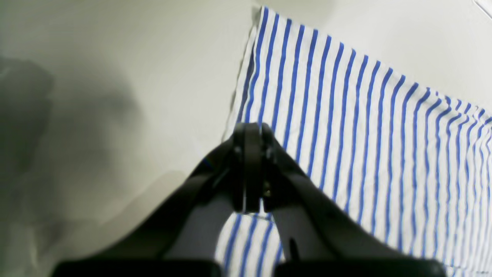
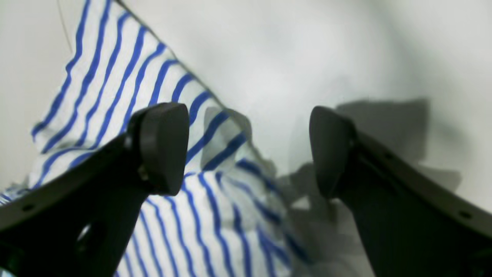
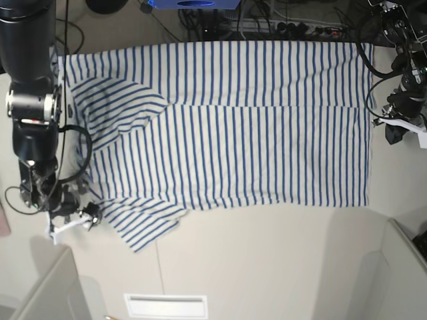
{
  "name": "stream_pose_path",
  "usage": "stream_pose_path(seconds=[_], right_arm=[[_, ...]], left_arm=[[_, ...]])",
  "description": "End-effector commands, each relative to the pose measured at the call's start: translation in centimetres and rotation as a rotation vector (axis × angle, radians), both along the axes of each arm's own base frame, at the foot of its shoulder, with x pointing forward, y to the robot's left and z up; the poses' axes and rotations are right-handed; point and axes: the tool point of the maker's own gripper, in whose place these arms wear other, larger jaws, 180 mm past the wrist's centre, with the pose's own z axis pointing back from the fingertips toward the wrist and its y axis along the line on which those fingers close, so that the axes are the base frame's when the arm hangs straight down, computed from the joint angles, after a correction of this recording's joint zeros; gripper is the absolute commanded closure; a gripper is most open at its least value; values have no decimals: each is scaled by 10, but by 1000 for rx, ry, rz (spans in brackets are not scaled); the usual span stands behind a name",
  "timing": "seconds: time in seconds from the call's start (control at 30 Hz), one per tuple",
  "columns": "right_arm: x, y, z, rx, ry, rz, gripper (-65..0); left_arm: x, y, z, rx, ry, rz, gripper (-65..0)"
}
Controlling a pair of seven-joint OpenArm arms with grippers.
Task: Fold the T-shirt properly
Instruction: 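Release and move the right gripper to the sleeve near the hem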
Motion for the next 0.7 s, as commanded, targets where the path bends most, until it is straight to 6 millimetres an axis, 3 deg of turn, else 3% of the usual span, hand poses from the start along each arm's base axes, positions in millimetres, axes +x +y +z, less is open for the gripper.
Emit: stream_pose_path(seconds=[0.0, 0.17, 0.33, 0.6, 0.67], right_arm=[[17, 0, 20, 2, -66, 18, -459], [6, 14, -3, 13, -58, 52, -461], [8, 26, -5, 16, -68, 67, -461], [0, 43, -20, -88, -1, 186, -455], [0, 43, -20, -93, -2, 190, -414]], left_arm=[[1, 11, 15, 39, -33, 8, 0], [-11, 28, 20, 60, -31, 58, 0], [-9, 29, 22, 62, -38, 57, 0], [-17, 38, 2, 28, 8, 91, 0], [-18, 39, -2, 22, 16, 96, 0]])
